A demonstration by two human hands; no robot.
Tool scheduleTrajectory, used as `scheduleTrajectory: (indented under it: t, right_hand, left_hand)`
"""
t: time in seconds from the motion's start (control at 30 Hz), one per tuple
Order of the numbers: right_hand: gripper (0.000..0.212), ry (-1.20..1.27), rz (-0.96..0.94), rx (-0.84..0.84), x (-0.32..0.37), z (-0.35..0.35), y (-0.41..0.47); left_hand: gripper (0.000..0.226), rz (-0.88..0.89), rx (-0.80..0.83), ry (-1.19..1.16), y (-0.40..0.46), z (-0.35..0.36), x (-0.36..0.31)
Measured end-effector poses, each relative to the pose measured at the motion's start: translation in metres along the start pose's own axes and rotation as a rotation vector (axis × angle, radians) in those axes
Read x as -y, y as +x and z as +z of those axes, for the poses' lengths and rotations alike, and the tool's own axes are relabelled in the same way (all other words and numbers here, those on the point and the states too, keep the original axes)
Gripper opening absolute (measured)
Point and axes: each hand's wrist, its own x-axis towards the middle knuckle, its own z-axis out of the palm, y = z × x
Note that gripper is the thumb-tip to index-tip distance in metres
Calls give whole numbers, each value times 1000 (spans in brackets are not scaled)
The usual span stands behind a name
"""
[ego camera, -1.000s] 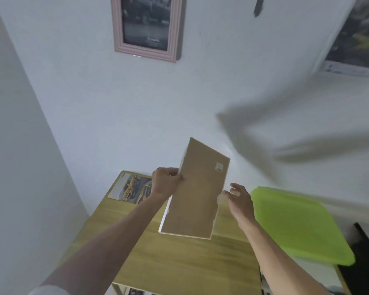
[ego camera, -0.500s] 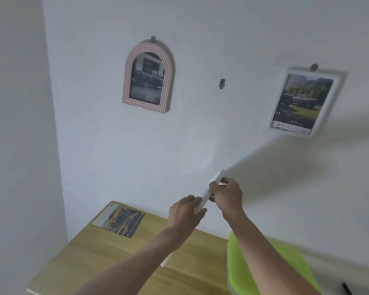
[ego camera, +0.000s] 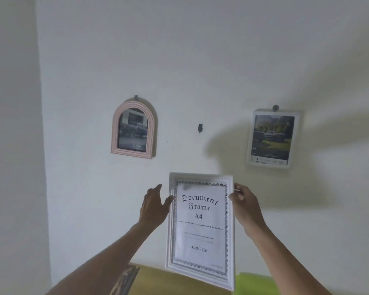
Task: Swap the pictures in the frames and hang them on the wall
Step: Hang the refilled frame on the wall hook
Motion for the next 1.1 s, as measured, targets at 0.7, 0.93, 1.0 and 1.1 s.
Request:
scheduleTrajectory:
  t: [0.7,0.93,1.0,1.1]
  right_hand:
    - [37,113,-148,-195,55,52,168]
    - [36,29,-216,-265,49,62,190]
    - [35,21,-227,-280,46,65,191]
    - [33,27,-240,-288,44,68,191]
  left_hand:
    - [13,88,48,-453,199,-21,-38]
    - [16,96,34,-472,229,-9,-34]
    - [11,120,17,-477,232,-6,-32]
    - [9,133,-4,-509,233,-4,-30]
